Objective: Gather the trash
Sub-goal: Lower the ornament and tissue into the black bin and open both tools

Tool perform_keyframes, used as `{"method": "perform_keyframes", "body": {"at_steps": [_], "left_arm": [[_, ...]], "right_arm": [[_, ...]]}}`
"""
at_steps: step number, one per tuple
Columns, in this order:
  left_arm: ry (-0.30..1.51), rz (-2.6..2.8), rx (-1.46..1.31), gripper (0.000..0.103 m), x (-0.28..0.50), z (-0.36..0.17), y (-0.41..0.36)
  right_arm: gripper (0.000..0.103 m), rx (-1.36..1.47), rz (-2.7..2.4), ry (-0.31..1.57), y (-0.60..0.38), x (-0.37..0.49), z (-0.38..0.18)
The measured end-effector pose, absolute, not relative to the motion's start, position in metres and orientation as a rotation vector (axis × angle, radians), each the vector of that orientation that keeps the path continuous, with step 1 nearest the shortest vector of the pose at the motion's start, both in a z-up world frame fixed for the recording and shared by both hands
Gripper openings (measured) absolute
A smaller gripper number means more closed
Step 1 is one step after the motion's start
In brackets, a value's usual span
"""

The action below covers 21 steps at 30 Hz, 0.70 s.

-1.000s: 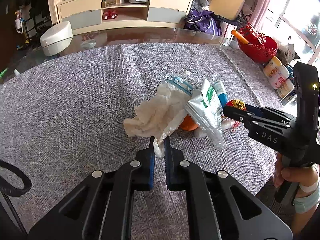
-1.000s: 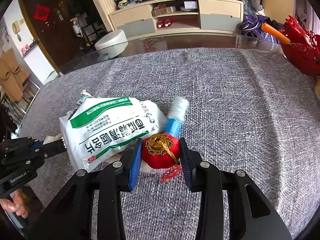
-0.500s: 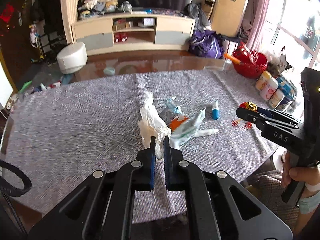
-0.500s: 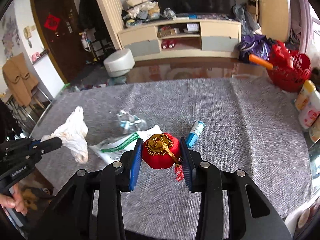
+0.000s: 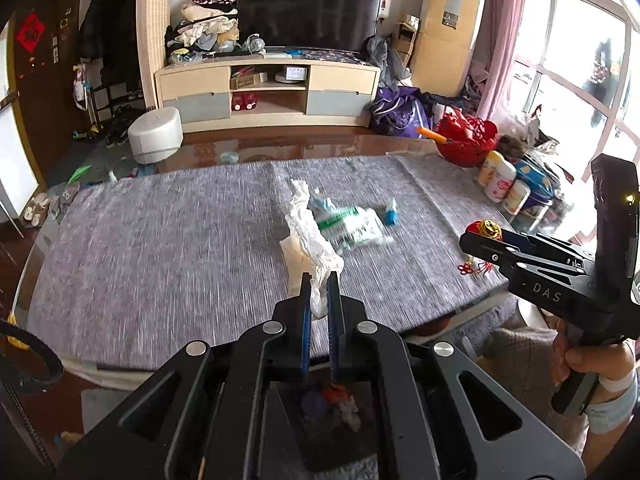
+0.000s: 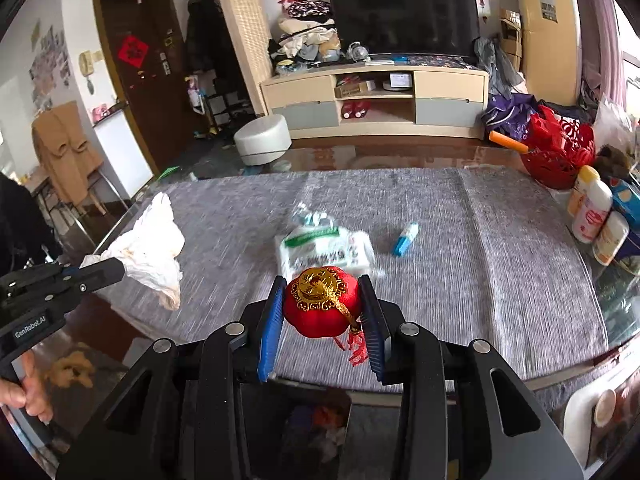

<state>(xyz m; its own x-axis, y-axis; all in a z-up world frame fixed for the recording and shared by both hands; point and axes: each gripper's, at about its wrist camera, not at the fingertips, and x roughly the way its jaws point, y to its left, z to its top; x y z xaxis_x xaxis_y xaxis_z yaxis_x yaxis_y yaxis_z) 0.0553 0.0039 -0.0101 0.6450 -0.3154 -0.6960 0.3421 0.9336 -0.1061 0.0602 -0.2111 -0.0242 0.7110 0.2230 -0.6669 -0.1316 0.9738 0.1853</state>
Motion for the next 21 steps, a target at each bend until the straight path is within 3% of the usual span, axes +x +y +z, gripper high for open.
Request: {"method": "perform_keyframes", "body": {"at_steps": [21], "left_arm": [[1.089, -0.445, -0.017, 0.006, -0.006, -0.166, -0.002]], "right_arm": [[0.037, 0.168, 0.222, 1.002, -0.186, 0.012, -0.148]]}}
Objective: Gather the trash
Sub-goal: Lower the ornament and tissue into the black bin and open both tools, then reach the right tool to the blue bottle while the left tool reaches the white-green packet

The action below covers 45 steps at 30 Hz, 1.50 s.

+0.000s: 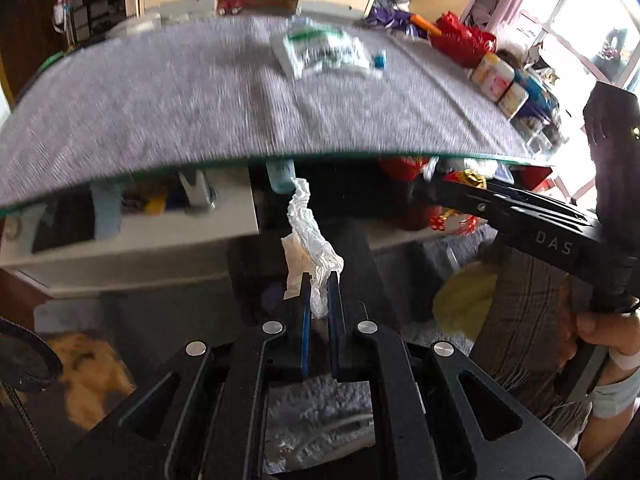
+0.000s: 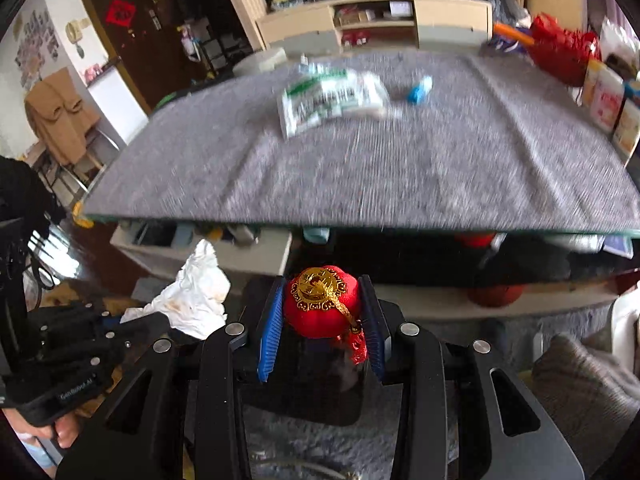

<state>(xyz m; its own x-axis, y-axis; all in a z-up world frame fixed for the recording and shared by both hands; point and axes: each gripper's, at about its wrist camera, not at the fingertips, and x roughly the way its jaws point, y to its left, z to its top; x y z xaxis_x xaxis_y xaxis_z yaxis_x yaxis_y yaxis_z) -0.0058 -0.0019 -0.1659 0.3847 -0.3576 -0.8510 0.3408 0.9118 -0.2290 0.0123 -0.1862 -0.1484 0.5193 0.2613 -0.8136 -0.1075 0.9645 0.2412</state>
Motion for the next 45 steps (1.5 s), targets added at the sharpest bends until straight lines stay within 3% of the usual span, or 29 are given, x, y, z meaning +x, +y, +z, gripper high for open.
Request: {"method": "perform_keyframes", "body": {"at_steps": [8, 18, 20, 22, 24, 27, 29, 32, 34, 45], "left_arm": [[1.187, -0.462, -0.015, 0.006, -0.004, -0.214, -0.009], [1.216, -0.461, -0.009, 0.008, -0.004, -0.222, -0.01], [1.216, -0.46, -0.006, 0.013, -0.003, -0.221, -0.01], [1.217, -0.459, -0.007, 0.022, -0.003, -0.221, -0.01], [1.216, -0.452, -0.003, 0.032, -0.003, -0.221, -0.01], [1.21, -0.438, -0.004, 0.049, -0.001, -0.219, -0.007], [1.198, -0.419, -0.003, 0.069, 0.0, -0.217, -0.004], [1.182, -0.392, 0.007, 0.084, 0.002, -0.21, -0.001], [1.174, -0.374, 0.009, 0.09, 0.004, -0.205, 0.002], [1.092, -0.369, 0.024, 0.092, 0.02, -0.156, -0.001]], "right_arm": [[0.037, 0.171, 0.229, 1.1, -0.172, 0.008, -0.193], [0.038, 0.178, 0.243, 1.143, -0.167, 0.014, -0.209], [0.04, 0.18, 0.244, 1.145, -0.168, 0.016, -0.21], [0.058, 0.188, 0.242, 1.144, -0.169, 0.017, -0.21], [0.061, 0.193, 0.236, 1.139, -0.171, 0.017, -0.209], [0.066, 0.203, 0.213, 1.134, -0.176, 0.018, -0.207], [0.072, 0.201, 0.193, 1.128, -0.18, 0.018, -0.205], [0.089, 0.194, 0.149, 1.122, -0.186, 0.019, -0.2], [0.092, 0.191, 0.124, 1.115, -0.191, 0.021, -0.195], [0.093, 0.217, 0.103, 1.026, -0.212, 0.038, -0.148]]}}
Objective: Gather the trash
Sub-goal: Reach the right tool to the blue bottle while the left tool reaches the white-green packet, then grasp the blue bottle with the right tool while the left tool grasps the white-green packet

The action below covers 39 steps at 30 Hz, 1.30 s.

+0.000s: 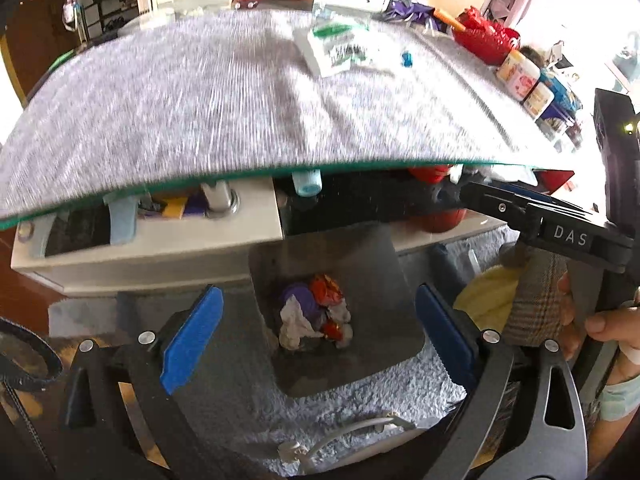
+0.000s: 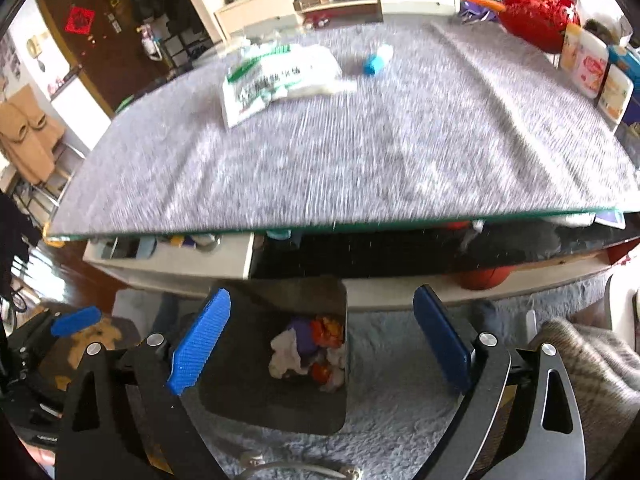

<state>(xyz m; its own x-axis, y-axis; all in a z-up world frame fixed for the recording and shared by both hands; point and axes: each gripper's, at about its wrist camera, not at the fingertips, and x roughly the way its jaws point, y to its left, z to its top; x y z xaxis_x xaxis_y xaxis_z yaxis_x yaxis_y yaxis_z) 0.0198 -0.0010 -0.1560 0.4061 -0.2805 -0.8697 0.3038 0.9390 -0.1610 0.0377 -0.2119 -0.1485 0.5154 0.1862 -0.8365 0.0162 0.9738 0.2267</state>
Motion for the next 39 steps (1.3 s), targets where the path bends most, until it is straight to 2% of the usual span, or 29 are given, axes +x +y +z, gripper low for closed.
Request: {"method": "perform_keyframes", "body": {"at_steps": [15, 27, 31, 39], "left_arm": [[1.036, -0.344, 0.034, 0.092, 0.098, -0.115, -0.009], [1.034, -0.35, 0.042, 0.091, 0.174, -0.115, -0.023], [1.041, -0.362, 0.047, 0.091, 0.196, -0.12, -0.032], [1.062, -0.38, 0.055, 0.089, 0.231, -0.136, -0.046]], "right_arm": [[0.093, 0.21, 0.026, 0.957, -0.252, 0.108, -0.108], [0.092, 0.231, -0.023, 0.925, -0.272, 0.189, -0.103], [0.081, 0.235, -0.032, 0.944, -0.273, 0.213, -0.115], [0.071, 0.25, -0.034, 0.976, -0.274, 0.246, -0.138]]}}
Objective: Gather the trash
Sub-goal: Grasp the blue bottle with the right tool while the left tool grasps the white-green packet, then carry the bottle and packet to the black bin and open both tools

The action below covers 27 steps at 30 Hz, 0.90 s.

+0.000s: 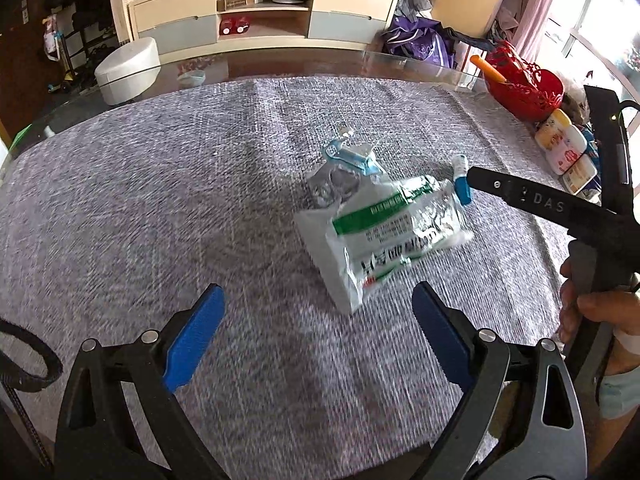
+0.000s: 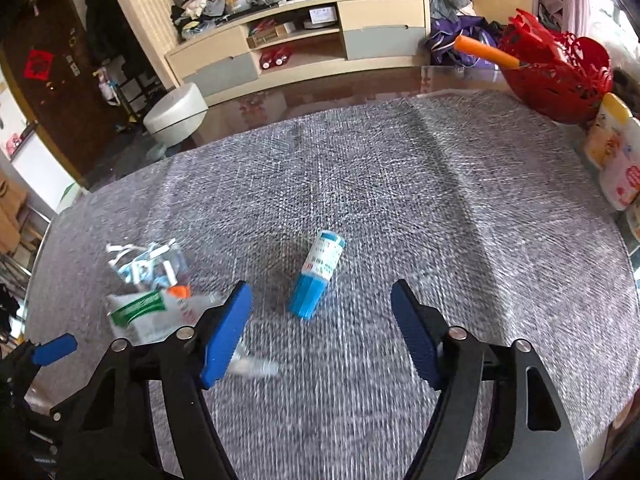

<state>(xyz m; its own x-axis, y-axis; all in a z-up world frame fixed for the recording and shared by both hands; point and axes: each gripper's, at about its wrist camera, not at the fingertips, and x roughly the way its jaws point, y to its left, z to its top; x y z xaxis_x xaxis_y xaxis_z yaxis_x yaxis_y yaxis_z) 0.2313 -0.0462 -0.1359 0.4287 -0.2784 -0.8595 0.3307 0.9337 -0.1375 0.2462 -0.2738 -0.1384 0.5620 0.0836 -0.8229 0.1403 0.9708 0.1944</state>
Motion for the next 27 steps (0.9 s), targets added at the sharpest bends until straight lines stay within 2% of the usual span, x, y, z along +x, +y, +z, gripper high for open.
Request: {"method": "perform_keyframes", "body": {"at_steps": [5, 8, 9, 11, 12, 13, 16, 18, 20, 22, 24, 27], "left_arm": [[1.084, -0.4, 0.043, 0.088, 0.246, -0.149, -0.053], [1.095, -0.412, 0.038, 0.088, 0.252, -0.155, -0.056], [1.096, -0.414, 0.037, 0.088, 0.254, -0.156, -0.056], [1.097, -0.423, 0.028, 0.083, 0.257, -0.158, -0.059], [1.097, -0.427, 0.025, 0.081, 0.258, -0.159, -0.06], [1.095, -0.431, 0.021, 0.078, 0.258, -0.159, -0.061], [1.089, -0.448, 0.017, 0.072, 0.259, -0.161, -0.064], [1.086, -0.467, 0.007, 0.062, 0.258, -0.159, -0.065], [1.085, -0.484, 0.001, 0.047, 0.257, -0.158, -0.066], [1.086, -0.488, 0.004, 0.038, 0.255, -0.157, -0.069], [1.082, -0.484, 0.01, 0.034, 0.253, -0.156, -0.068], [1.074, -0.483, 0.006, 0.022, 0.25, -0.151, -0.063]], "right_arm": [[0.07, 0.251, -0.04, 0.992, -0.274, 0.255, -0.151], [0.063, 0.216, -0.043, 0.994, -0.269, 0.256, -0.155], [0.059, 0.191, -0.054, 0.994, -0.267, 0.256, -0.156], [0.044, 0.163, -0.069, 0.987, -0.265, 0.255, -0.156], [0.029, 0.162, -0.056, 0.983, -0.264, 0.254, -0.156], [0.021, 0.161, -0.048, 0.981, -0.263, 0.253, -0.156], [0.02, 0.139, -0.032, 0.978, -0.257, 0.25, -0.157], [0.02, 0.142, -0.017, 0.978, -0.255, 0.248, -0.157], [0.02, 0.155, 0.006, 0.983, -0.252, 0.249, -0.156], [0.02, 0.163, 0.026, 0.99, -0.25, 0.248, -0.156], [0.02, 0.155, 0.033, 0.994, -0.245, 0.247, -0.156], [0.02, 0.149, 0.044, 1.001, -0.24, 0.243, -0.155]]}}
